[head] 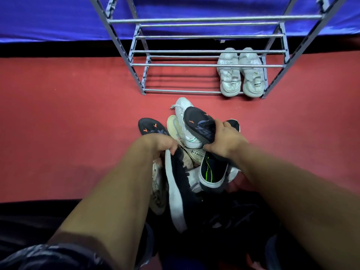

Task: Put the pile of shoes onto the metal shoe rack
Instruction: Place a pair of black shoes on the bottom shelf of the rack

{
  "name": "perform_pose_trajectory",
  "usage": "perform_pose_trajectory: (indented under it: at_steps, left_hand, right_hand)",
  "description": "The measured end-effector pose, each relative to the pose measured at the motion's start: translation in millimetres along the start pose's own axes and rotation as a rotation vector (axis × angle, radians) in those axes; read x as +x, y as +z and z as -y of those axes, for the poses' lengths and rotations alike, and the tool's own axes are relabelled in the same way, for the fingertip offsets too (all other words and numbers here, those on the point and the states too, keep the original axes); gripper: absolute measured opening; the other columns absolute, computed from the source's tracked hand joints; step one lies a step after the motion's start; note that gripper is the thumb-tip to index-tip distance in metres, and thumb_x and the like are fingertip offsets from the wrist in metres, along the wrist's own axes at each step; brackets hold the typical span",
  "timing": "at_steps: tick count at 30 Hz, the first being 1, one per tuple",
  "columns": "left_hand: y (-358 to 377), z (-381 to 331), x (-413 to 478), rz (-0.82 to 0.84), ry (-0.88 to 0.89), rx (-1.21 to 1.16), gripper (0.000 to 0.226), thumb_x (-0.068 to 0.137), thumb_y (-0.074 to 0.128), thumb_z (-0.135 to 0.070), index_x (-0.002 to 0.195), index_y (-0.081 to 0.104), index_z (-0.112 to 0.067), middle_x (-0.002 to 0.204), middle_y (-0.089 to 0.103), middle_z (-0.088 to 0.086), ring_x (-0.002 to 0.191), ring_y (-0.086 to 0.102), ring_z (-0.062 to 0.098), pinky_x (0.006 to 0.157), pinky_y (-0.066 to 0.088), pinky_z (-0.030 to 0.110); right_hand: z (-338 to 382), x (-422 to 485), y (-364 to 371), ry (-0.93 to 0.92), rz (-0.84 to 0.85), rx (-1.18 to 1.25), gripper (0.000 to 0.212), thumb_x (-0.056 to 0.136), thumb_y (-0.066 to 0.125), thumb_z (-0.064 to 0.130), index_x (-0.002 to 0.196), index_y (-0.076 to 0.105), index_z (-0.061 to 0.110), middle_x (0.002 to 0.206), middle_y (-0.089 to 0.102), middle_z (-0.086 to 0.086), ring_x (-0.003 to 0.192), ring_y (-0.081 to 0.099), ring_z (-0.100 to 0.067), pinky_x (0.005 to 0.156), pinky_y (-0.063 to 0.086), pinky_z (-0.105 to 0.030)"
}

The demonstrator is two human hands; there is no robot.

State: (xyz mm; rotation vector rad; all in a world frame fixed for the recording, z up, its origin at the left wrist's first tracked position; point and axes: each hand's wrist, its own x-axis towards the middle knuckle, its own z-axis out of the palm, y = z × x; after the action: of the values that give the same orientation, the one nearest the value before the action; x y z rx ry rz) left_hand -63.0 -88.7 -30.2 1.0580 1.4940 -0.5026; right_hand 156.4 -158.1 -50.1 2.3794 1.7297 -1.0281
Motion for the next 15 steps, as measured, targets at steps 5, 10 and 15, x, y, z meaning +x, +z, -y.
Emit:
perform_pose_trajectory:
  at_steps: [5,10,15]
  left_hand:
    - [-10.2,7.1,-3.7,0.057,0.016,-0.066,0.041,0.090,0.041,0.007,0.122,0.056,-0.014,0.094,0.044,0.007,0.102,0.053,0.034,0.102,0.052,0.061]
    - [-19.1,4.9,1.8,0.172,0.031,-0.182,0.043,0.093,0.054,-0.001,0.131,0.062,-0.018,0.115,0.061,0.016,0.095,0.069,0.033,0.075,0.065,0.050]
    - [-20.4,-6.8,5.5,0.172,0.023,-0.373,0.029,0.095,0.075,-0.029,0.119,0.069,-0.015,0.108,0.065,0.014,0.085,0.075,0.025,0.059,0.065,0.029]
  right_hand:
    - [6.8,-0.3,2.2,0.018,-0.083,-0.124,0.085,0.071,0.077,0.063,0.136,0.047,0.016,0.133,0.060,-0.011,0.123,0.057,-0.036,0.102,0.047,-0.045]
    - [5.8,-3.5,3.1,0.063,-0.139,0.014,0.091,0.061,0.076,0.066,0.136,0.049,0.022,0.133,0.060,-0.004,0.120,0.060,-0.035,0.102,0.049,-0.048]
    - [9.2,-5.4,0.8,0.030,-0.278,0.213,0.088,0.064,0.078,0.064,0.135,0.049,0.023,0.131,0.056,-0.004,0.122,0.058,-0.034,0.103,0.050,-0.050]
